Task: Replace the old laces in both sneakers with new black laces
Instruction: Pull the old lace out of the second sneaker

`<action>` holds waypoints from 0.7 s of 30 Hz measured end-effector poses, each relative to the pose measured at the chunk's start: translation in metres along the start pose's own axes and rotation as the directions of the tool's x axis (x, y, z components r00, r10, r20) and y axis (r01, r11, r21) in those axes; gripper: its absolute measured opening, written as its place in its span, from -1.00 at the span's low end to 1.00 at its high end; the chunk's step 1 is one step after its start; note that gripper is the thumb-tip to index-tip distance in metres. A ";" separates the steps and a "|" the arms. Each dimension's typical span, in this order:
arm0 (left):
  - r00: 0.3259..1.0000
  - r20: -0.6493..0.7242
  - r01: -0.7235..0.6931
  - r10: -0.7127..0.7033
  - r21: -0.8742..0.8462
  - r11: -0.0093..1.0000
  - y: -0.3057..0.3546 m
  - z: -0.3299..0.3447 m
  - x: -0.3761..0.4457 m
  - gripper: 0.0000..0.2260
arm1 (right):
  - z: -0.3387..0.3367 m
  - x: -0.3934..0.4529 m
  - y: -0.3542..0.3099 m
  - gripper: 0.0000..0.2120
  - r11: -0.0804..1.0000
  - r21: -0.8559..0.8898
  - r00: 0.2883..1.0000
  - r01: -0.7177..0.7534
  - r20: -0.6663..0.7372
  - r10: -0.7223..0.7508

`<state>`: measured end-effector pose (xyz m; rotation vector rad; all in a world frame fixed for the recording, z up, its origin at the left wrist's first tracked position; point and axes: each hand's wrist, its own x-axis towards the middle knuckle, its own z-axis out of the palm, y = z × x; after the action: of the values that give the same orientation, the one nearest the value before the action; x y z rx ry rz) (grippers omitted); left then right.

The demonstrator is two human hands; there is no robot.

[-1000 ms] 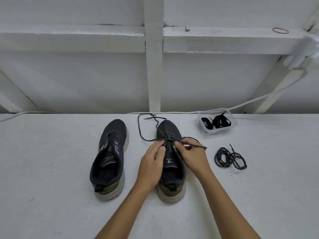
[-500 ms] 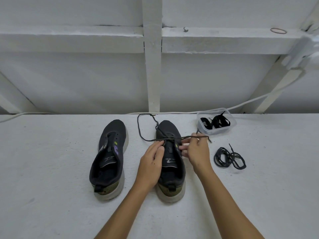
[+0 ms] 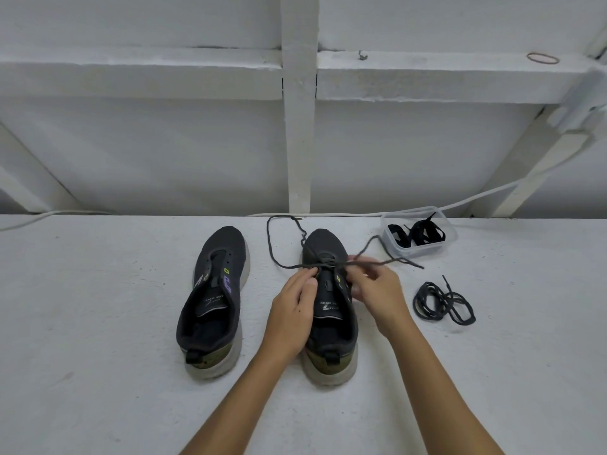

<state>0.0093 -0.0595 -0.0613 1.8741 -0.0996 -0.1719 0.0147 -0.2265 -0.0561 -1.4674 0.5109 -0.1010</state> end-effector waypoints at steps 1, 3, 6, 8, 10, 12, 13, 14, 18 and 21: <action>1.000 -0.002 -0.004 0.004 0.002 1.000 0.000 0.000 0.000 -0.69 | 0.001 -0.002 0.001 -0.93 0.992 -0.126 0.998 0.021 0.068 -0.012; 1.000 0.003 -0.009 0.009 0.006 1.000 -0.001 0.000 0.001 -0.69 | 0.002 -0.002 0.001 -0.94 0.962 -0.259 0.996 0.080 0.061 -0.066; 1.000 0.008 -0.007 0.007 0.004 1.000 0.000 0.000 0.000 -0.69 | 0.002 0.003 -0.005 -0.90 0.997 -0.040 0.986 0.059 -0.151 -0.065; 1.000 0.011 -0.003 0.003 0.006 1.000 0.001 -0.001 0.000 -0.69 | -0.002 0.004 -0.006 -0.92 0.996 0.080 0.972 0.043 -0.233 -0.023; 1.000 0.010 -0.004 0.003 0.009 1.000 0.001 -0.001 0.000 -0.68 | -0.002 -0.001 -0.006 -0.95 1.000 0.022 0.996 0.014 -0.084 -0.012; 1.000 0.003 -0.009 0.009 0.010 1.000 0.000 -0.002 0.000 -0.68 | 0.002 -0.004 -0.002 -0.97 0.992 -0.123 0.997 0.031 0.069 -0.023; 1.000 0.003 -0.009 0.009 0.010 1.000 0.000 -0.001 0.001 -0.68 | 0.003 -0.004 -0.002 -0.96 0.983 -0.172 0.997 0.058 0.059 -0.049; 1.000 0.004 -0.008 0.008 0.009 1.000 0.000 -0.001 0.001 -0.68 | 0.003 -0.002 -0.001 -0.94 0.984 -0.166 0.998 0.069 0.010 -0.068; 1.000 0.018 0.010 -0.010 0.004 1.000 0.000 -0.003 -0.001 -0.67 | -0.005 0.009 -0.010 -0.90 0.976 0.207 0.899 0.073 -0.436 0.025; 1.000 0.023 0.003 -0.003 0.008 1.000 0.000 -0.003 0.000 -0.67 | -0.015 0.012 -0.013 -0.91 0.990 0.137 0.936 -0.042 -0.342 0.087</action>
<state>0.0097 -0.0565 -0.0605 1.8807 -0.1139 -0.1958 0.0227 -0.2459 -0.0469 -1.3098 0.8244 -0.3400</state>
